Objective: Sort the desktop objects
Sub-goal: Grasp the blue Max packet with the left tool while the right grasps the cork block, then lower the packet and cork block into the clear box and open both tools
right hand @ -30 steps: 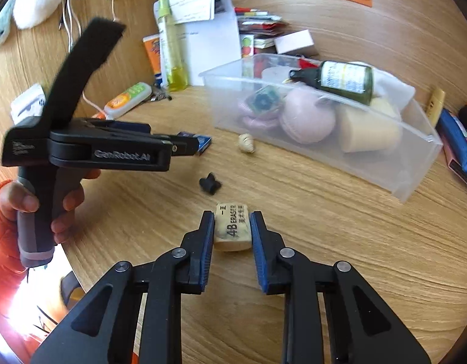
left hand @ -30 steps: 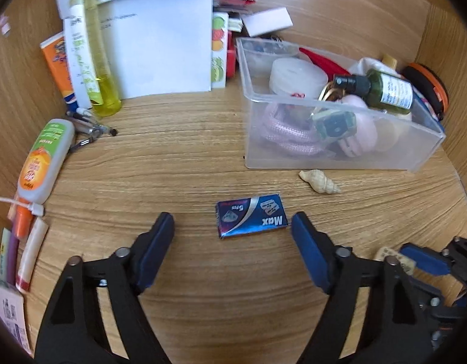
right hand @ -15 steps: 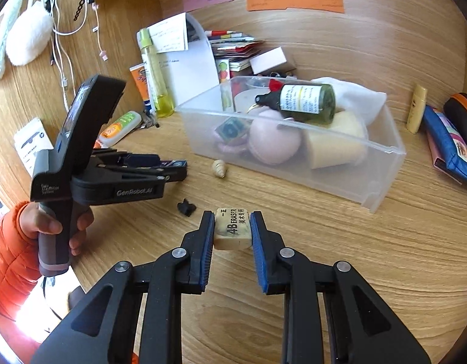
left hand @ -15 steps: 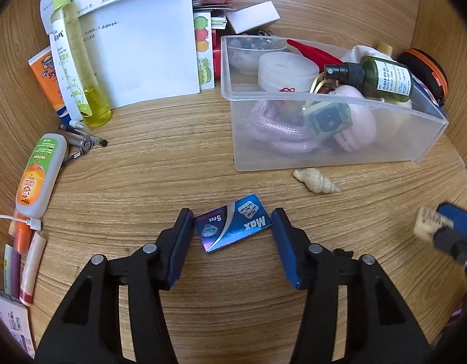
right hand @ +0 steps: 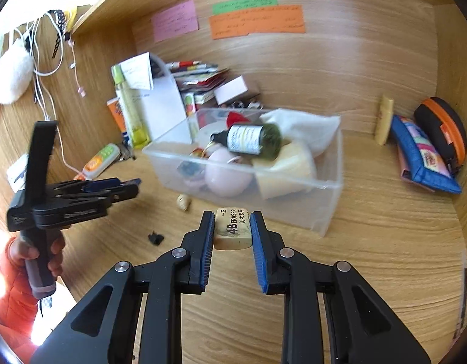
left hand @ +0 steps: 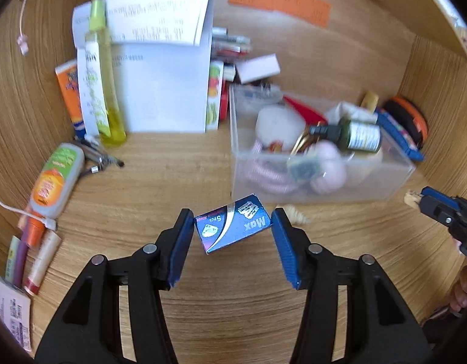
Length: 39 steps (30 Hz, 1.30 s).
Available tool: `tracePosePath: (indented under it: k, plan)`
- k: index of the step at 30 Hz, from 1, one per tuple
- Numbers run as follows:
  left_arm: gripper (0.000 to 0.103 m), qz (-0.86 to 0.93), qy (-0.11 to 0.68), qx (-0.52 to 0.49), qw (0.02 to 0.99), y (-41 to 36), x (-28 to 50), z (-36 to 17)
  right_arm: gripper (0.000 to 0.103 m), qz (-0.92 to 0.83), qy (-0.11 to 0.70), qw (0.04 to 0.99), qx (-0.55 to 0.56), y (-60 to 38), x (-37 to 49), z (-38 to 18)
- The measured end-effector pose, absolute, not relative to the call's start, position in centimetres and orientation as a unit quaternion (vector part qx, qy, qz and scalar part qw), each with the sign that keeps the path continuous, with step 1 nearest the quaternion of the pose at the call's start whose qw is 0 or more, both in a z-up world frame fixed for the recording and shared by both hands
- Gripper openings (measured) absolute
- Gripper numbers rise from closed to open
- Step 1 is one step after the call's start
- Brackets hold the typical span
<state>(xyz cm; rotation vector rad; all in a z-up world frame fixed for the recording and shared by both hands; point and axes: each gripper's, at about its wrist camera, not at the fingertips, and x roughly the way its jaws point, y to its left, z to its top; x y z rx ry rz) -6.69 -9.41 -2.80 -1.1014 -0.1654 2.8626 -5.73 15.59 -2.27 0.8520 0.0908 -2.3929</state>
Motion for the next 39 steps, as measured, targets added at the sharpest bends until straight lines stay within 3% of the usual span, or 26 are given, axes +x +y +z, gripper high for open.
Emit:
tracePosePath:
  k: [27,39]
  plan:
    - [0.052,0.945,-0.056,-0.311,0.09,-7.7,-10.7,1.2,0.022,-0.918,0.019,0.252,0.304,17.4,-12.0,0.5]
    - [0.052,0.935,-0.05,-0.338,0.096,-6.9,-14.4,-0.5,0.022,-0.921,0.021,0.234,0.31,17.6,-14.3,-0.1]
